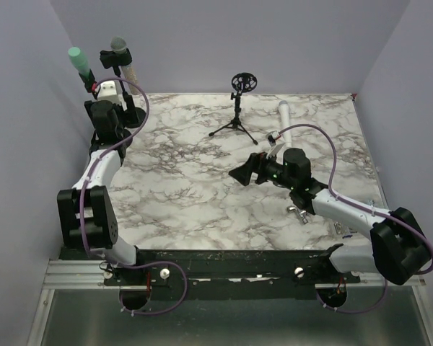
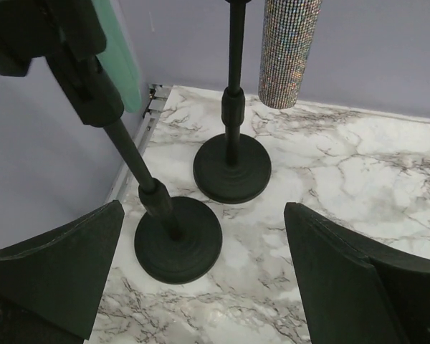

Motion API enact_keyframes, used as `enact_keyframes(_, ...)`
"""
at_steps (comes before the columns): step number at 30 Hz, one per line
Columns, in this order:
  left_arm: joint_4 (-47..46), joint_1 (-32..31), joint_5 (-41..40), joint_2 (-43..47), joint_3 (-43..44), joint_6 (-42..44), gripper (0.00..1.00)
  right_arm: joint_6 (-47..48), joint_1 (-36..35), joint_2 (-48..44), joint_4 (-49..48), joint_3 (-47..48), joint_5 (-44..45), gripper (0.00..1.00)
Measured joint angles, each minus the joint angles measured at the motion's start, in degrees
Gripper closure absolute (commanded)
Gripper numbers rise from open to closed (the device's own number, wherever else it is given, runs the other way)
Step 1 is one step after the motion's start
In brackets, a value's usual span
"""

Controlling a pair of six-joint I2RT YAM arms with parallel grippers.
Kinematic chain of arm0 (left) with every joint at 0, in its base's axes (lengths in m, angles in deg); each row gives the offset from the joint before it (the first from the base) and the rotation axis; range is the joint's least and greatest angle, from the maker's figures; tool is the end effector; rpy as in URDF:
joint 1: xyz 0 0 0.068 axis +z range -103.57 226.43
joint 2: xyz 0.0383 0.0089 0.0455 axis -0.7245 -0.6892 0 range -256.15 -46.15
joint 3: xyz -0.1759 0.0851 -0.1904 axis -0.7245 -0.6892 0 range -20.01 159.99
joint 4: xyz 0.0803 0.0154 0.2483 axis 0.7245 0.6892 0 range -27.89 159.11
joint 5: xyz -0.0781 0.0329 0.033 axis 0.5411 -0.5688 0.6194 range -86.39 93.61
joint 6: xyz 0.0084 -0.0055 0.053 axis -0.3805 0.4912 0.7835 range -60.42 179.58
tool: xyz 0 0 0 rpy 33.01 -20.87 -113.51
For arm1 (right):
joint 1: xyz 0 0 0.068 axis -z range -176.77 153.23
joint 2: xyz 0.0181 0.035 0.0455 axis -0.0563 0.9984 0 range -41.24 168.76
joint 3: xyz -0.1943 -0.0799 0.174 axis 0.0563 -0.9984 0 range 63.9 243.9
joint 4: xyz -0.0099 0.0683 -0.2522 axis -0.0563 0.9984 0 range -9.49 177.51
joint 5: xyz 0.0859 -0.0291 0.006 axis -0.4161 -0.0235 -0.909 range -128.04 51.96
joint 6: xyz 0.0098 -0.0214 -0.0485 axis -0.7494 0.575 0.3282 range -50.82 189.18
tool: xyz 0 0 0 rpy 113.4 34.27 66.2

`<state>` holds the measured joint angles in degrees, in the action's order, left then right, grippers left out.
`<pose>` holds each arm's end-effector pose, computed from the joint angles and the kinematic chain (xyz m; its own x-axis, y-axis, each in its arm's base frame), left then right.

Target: Remove the microphone from the stand

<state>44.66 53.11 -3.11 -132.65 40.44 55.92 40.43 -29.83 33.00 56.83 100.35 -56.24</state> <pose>0.3555 0.0459 0.3070 -0.1334 -0.0794 -0.9879 -0.2395 0.9698 -0.0456 0.2314 0.1638 0.2386 -0.5506 0.1869 -0.8136 -0.5785 0.6172 0.5333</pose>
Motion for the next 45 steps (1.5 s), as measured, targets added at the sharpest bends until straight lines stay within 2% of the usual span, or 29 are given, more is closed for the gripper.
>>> enact_keyframes(8, -2.16, 1.46, -0.02, -9.75, 3.39, 1.97, 0.05, -0.2, 0.0, 0.79, -0.39, -0.09, -0.33, 0.0)
enact_keyframes(11, -1.44, 1.62, -2.16, -12.26, 6.38, 1.42, 0.09, -0.2, 0.0, 2.1, -0.48, -0.09, -0.35, 0.0)
enact_keyframes(16, 1.09, 1.64, -5.7, -14.45, 13.09, 0.2, 0.13, -0.2, 0.0, 4.92, -0.5, -0.09, -0.35, 0.0)
enact_keyframes(19, 1.14, 1.73, -6.93, -14.47, 14.25, 0.15, 0.17, -0.2, 0.0, 6.36, -0.46, -0.07, -0.35, 0.0)
enact_keyframes(23, 2.21, 1.9, -8.09, -14.93, 15.02, 0.2, 0.32, -0.17, 0.0, 7.34, -0.44, -0.07, -0.35, 0.0)
enact_keyframes(30, 4.22, 1.95, -9.25, -16.85, 16.37, 0.44, 0.69, -0.15, 0.0, 7.45, -0.44, -0.07, -0.31, 0.0)
enact_keyframes(32, 4.33, 2.01, -9.4, -16.85, 16.37, 0.59, 0.8, -0.15, 0.0, 7.45, -0.44, -0.07, -0.28, 0.0)
enact_keyframes(34, 4.28, 2.01, -9.64, -16.85, 16.37, 0.63, 1.0, -0.15, 0.0, 7.45, -0.42, -0.07, -0.24, 0.0)
enact_keyframes(45, 2.71, 2.23, -6.62, -15.98, 14.73, 0.33, 1.0, 0.09, 0.0, 6.93, -0.39, -0.07, 1.09, 0.0)
